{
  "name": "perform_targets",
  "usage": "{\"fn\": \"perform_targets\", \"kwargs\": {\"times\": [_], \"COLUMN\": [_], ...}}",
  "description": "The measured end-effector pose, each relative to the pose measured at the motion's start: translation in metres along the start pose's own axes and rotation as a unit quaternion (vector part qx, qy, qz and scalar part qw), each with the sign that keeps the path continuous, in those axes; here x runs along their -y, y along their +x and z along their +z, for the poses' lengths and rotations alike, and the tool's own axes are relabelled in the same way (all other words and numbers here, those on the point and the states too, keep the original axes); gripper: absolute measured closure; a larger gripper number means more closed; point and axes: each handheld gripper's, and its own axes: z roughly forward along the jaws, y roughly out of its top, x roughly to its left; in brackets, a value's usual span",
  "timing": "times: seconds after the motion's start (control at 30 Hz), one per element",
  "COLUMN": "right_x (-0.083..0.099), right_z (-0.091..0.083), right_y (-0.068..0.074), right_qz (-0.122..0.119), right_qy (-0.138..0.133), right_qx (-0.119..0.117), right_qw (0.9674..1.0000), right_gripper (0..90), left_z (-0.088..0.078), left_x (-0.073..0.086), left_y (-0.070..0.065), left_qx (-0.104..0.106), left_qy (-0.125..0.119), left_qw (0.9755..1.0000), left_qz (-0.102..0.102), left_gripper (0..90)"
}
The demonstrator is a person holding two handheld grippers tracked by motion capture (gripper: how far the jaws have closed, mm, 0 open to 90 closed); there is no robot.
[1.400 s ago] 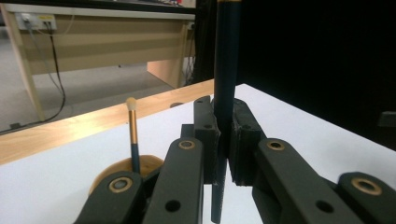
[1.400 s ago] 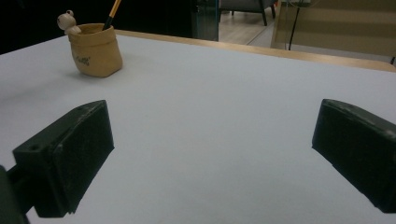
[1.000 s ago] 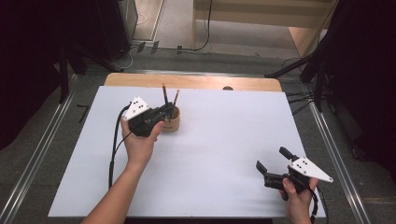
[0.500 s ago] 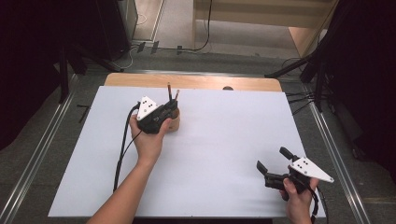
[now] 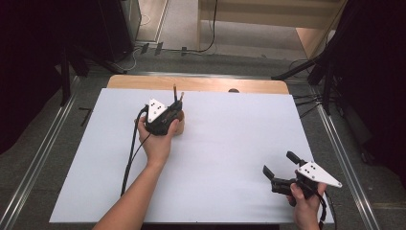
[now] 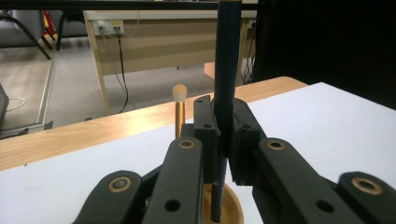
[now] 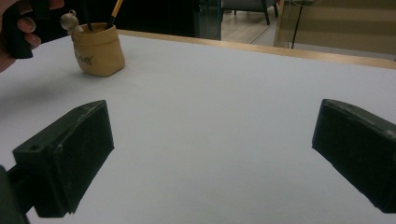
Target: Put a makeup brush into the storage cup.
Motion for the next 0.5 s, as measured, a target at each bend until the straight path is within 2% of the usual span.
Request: {"fn": "perform_targets", "kwargs": {"times": [0.23,0.5], "right_x": [0.000,0.001], "right_z": [0.000,0.001], "right_y": [-0.001,0.000], "right_qz": [0.000,-0.001], "right_qy": [0.001,0.003], "right_qx": [0.000,-0.001], "right_qw": [1.0000,1.0000], "right_gripper": [0.0,0.0], "left_z": [0.006,0.013], "left_x": [0.001,0.007], "left_y": [0.008,0.004], "left_qx": [0.006,0.003], "left_qy": [-0.002,0.012], "left_qw": [1.0000,0.9999], "left_qz": [-0.001,0.005], "left_gripper": [84.6,84.5]}}
